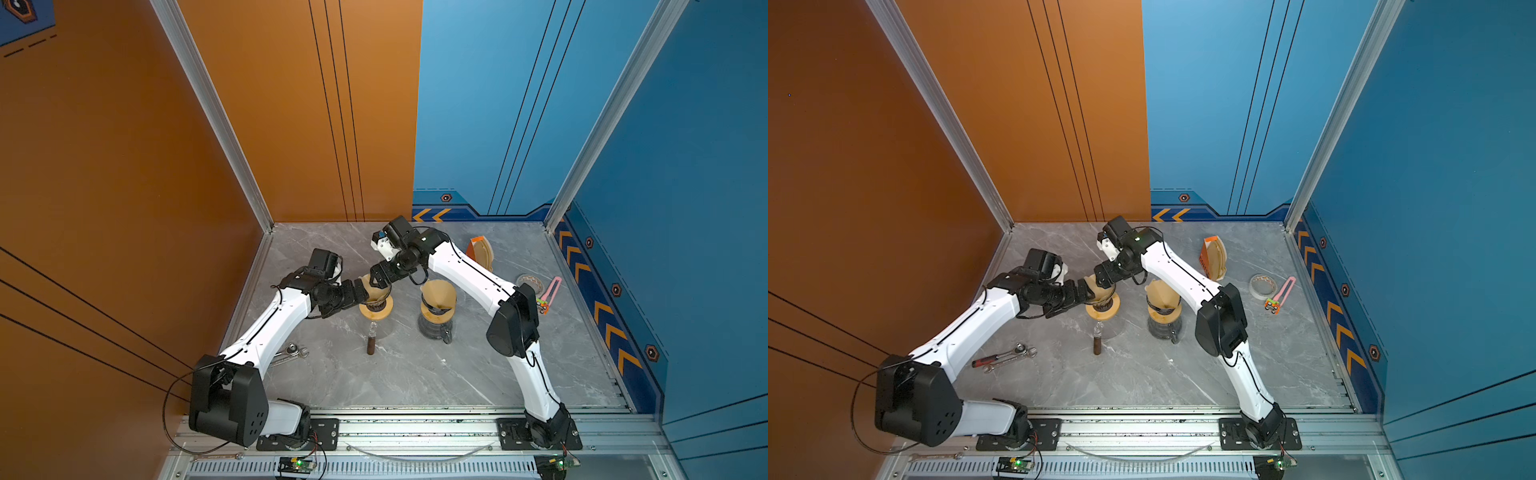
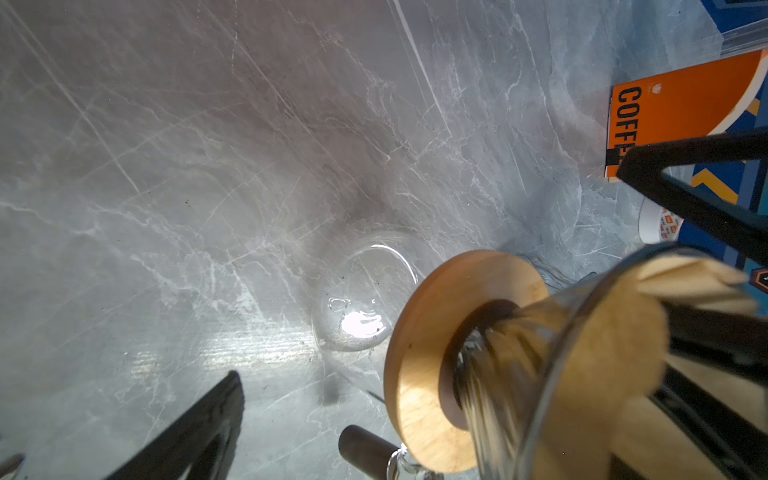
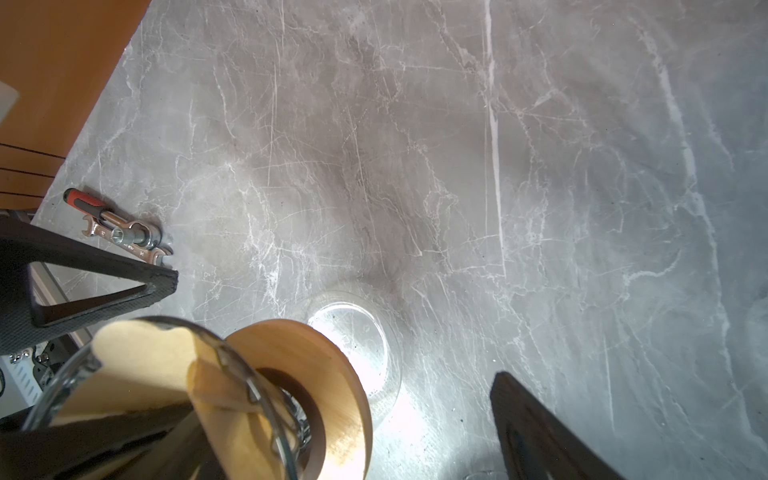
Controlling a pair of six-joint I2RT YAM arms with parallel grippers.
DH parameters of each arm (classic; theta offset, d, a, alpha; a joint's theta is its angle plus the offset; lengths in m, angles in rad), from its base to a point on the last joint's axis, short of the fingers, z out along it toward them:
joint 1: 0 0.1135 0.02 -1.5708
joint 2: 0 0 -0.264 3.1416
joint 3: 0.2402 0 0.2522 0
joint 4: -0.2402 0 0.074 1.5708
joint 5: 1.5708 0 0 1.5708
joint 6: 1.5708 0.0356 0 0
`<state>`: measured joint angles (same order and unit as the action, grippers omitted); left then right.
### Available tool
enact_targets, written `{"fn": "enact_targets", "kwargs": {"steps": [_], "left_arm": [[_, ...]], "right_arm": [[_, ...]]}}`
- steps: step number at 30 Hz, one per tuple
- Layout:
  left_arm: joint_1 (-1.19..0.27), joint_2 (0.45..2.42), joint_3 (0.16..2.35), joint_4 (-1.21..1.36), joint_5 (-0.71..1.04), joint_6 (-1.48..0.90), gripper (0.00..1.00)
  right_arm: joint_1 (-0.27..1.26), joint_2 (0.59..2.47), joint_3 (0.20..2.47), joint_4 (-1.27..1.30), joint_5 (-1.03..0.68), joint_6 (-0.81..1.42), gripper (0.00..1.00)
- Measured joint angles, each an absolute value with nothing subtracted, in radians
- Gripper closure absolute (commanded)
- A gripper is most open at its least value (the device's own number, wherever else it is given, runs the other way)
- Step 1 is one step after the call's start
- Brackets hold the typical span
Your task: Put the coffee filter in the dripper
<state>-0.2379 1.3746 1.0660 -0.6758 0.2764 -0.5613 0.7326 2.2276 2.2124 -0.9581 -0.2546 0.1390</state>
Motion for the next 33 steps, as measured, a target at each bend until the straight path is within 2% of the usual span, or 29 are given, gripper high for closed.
{"fn": "enact_targets", "kwargs": {"steps": [33], "left_arm": [[-0.244,1.359,1.091,-0.68,0.278,-0.573,0.02]], "right_arm": [[0.727,2.0,1.908,-0.788,-0.264,0.144,0.12]]}}
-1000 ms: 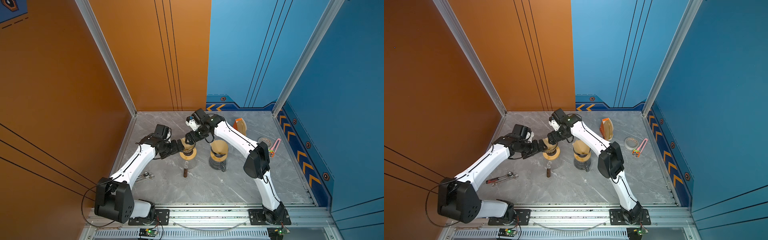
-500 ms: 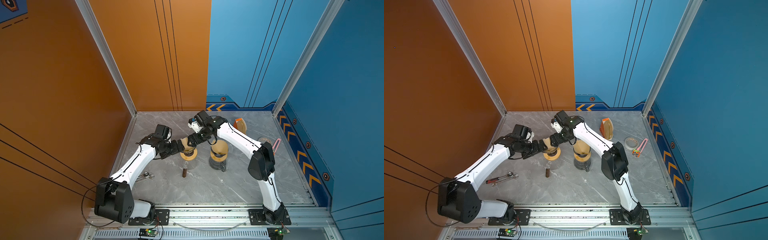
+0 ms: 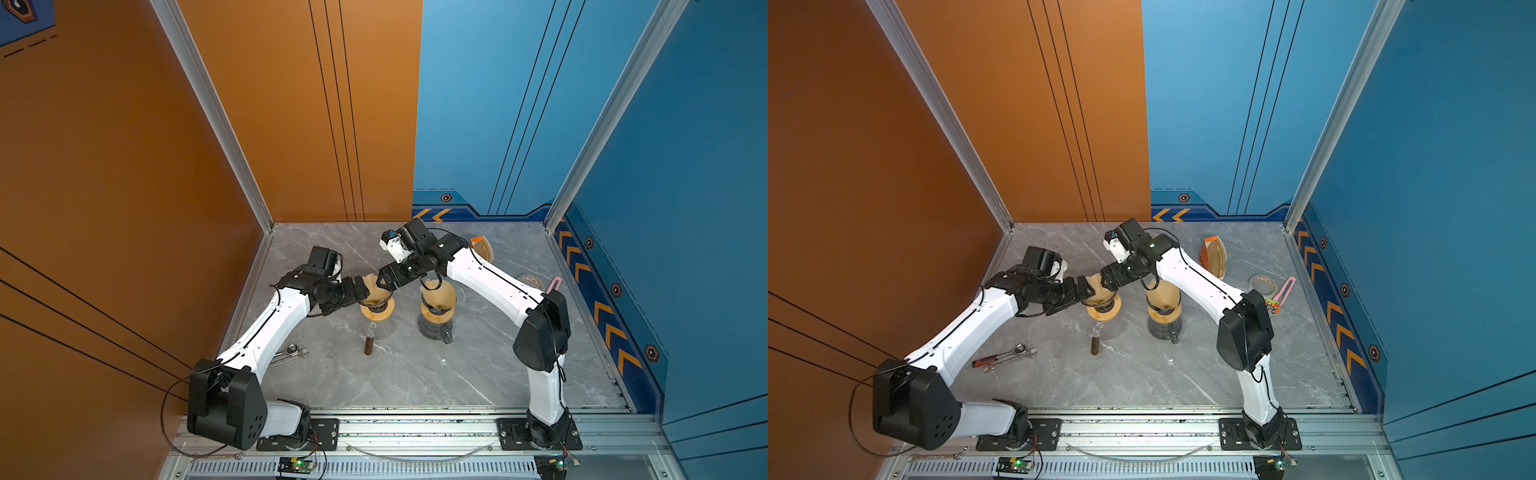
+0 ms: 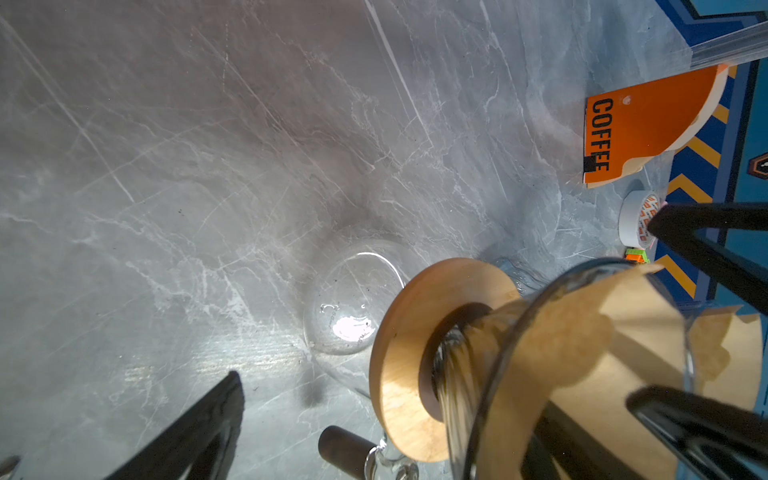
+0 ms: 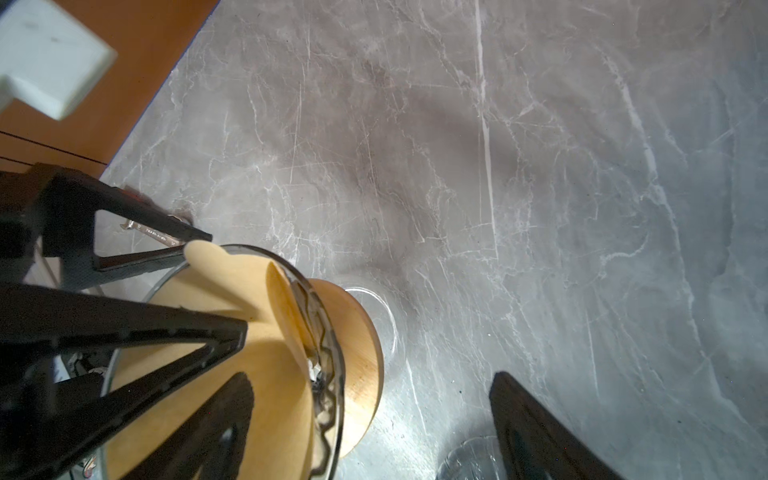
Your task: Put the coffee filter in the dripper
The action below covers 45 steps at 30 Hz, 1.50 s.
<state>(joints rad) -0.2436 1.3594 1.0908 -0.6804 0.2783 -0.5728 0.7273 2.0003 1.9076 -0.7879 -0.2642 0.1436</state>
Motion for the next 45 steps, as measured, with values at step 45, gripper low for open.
{"fn": "enact_targets", "kwargs": {"steps": [45], "left_arm": [[-0.217,1.273,1.108,-0.69,0.327,-0.576,0.02]], "right_arm": [[0.736,1.788,1.813,-0.746,-0.23,0.162,0.12]]}}
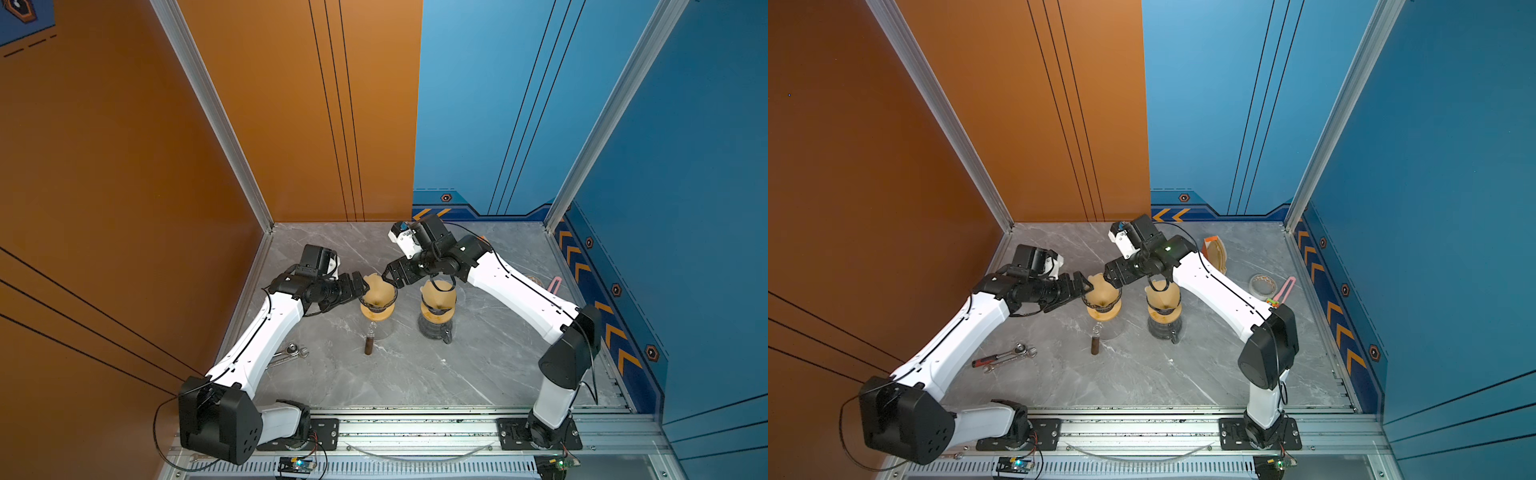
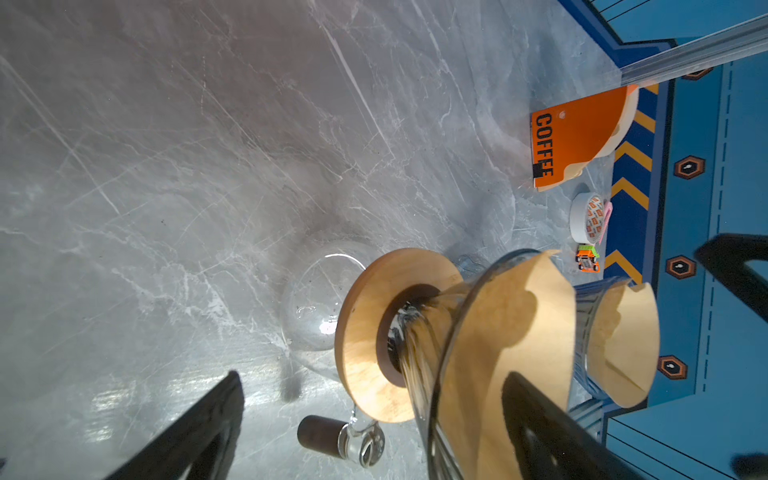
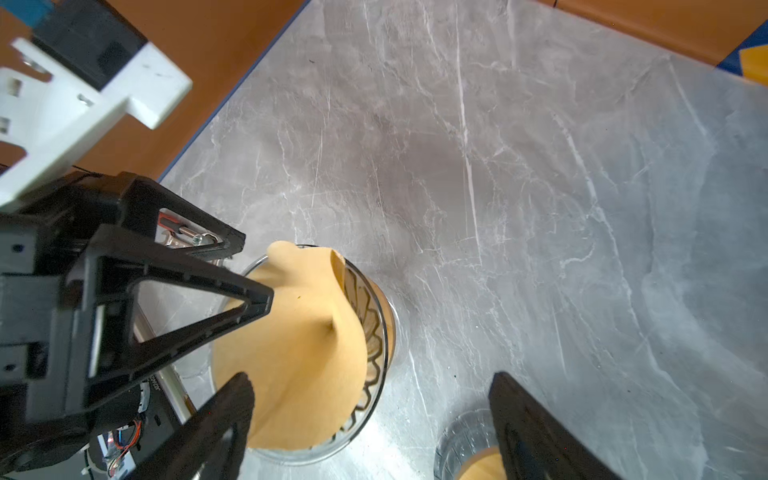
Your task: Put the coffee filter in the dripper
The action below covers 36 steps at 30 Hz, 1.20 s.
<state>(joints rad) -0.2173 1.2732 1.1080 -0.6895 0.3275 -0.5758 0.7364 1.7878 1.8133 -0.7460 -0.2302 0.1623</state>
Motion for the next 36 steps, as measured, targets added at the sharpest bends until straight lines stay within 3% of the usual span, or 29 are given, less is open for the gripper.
{"fn": "enact_targets", "kwargs": {"steps": [14,18,25,27,36], "left_arm": [[-0.224,1.104,1.139,-0.757,0.354,-0.537,0.02],[-0.258,1.049,1.14,-0.762,0.361,-0.479,0.02],[-0.276,0.99,1.139,-0.769,0.37,-0.384,0.02],[-0.276,0.987,1.136,-0.768,0.372,-0.371,0.02],[-0.278,0.987,1.112,-0.767,0.379,-0.346,0.03]], "right_arm": [[0.664,1.576,1.615,-0.751,-0.197,0.163,0.16],[0.655,1.523,1.577,-0.782,-0.151,0.169,0.32],[0.676,1.509,1.576,-0.863,-0.024,0.177,0.7],[0.681,1.509,1.577,-0.88,0.002,0.176,0.74],[0.683,1.571,1.577,-0.929,0.039,0.143,0.74]]}}
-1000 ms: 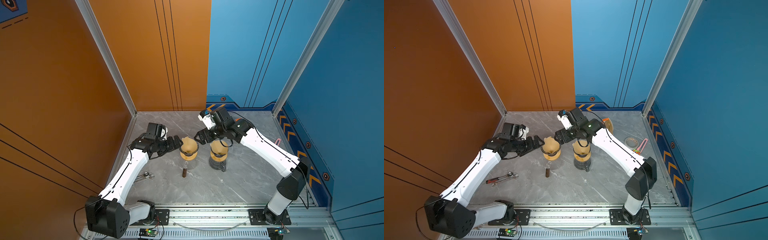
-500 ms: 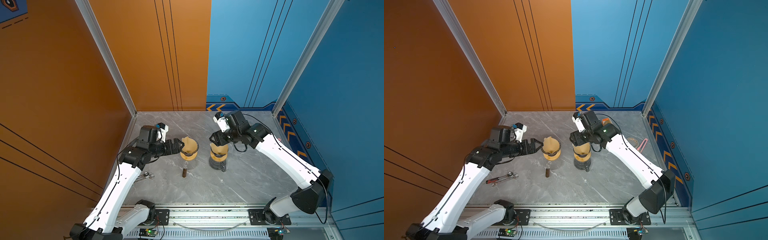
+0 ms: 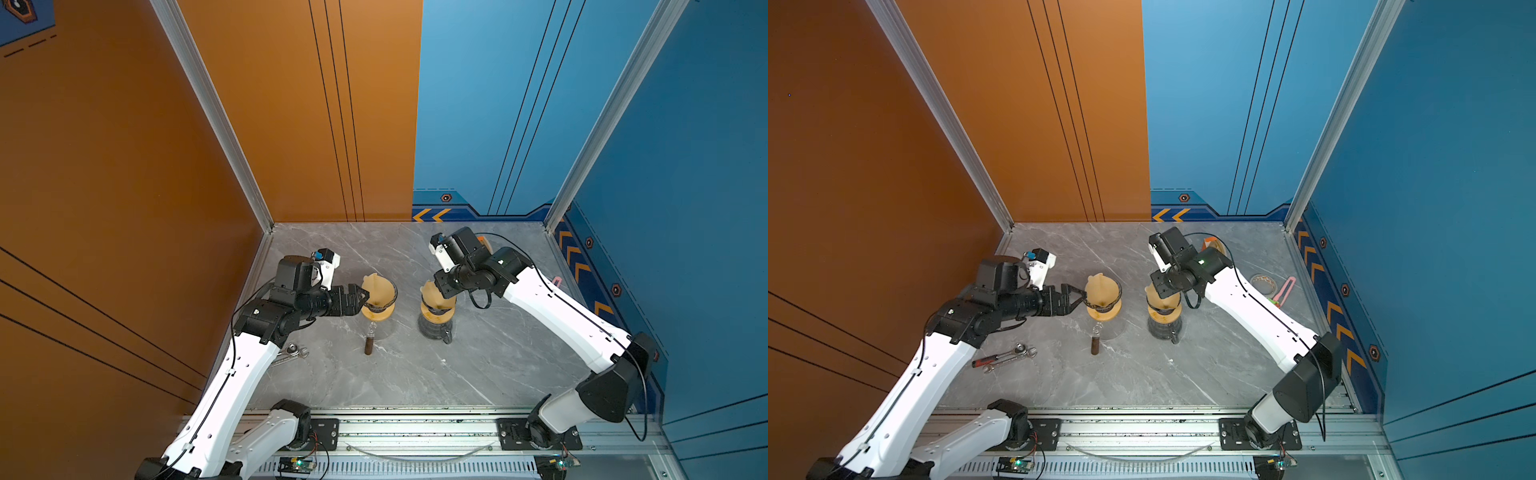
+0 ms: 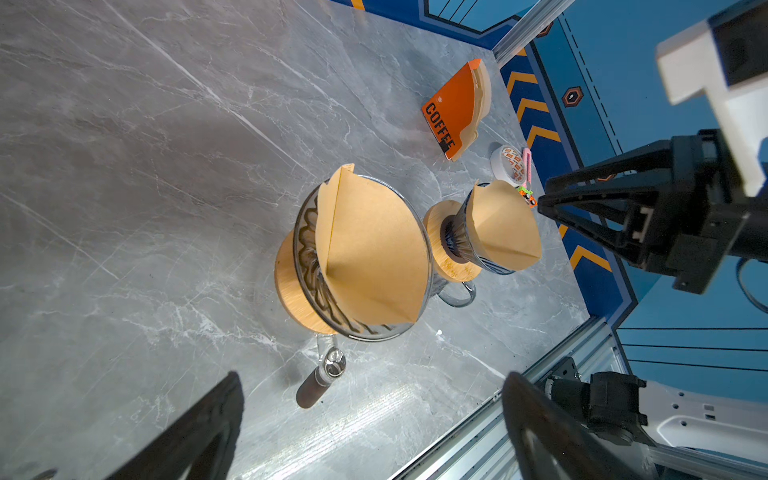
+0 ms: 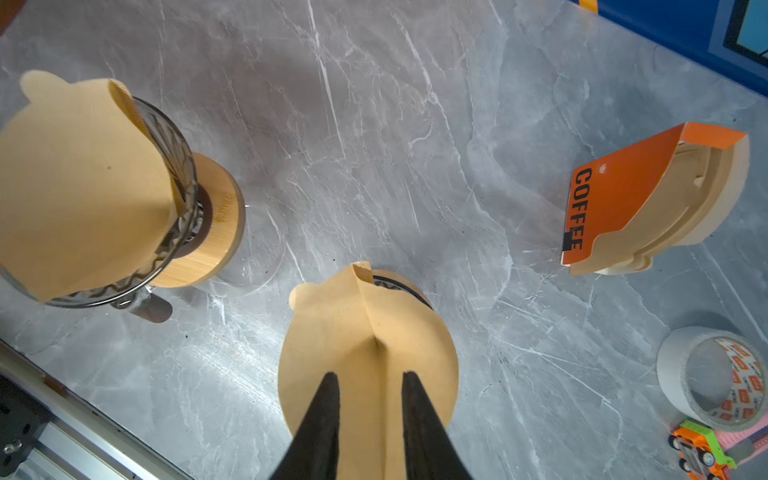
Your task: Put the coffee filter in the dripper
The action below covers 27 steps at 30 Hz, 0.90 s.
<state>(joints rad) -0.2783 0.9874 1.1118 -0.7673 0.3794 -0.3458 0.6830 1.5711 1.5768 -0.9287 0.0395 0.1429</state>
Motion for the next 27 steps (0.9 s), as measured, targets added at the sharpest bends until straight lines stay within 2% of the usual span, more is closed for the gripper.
{"fn": "enact_targets", "kwargs": {"steps": [7,15,23,27], "left_arm": [[-0.278,0.987,1.104,-0.767,0.379,-0.344,0.02],[-0.278,0.987,1.096,-0.766,0.379,-0.344,0.02],[-0.281,0.987,1.092,-0.759,0.379,-0.344,0.03],[-0.281,0.987,1.081,-0.758,0.379,-0.344,0.02]], "right_arm": [[0.685,1.63,1.577,-0.936,0.046,0.123,0.65],[0.688,1.658,1.576,-0.952,0.051,0.108,0.63],[0.688,1.659,1.561,-0.952,0.054,0.105,0.47],[0.688,1.659,1.541,-0.952,0.054,0.104,0.44]]}}
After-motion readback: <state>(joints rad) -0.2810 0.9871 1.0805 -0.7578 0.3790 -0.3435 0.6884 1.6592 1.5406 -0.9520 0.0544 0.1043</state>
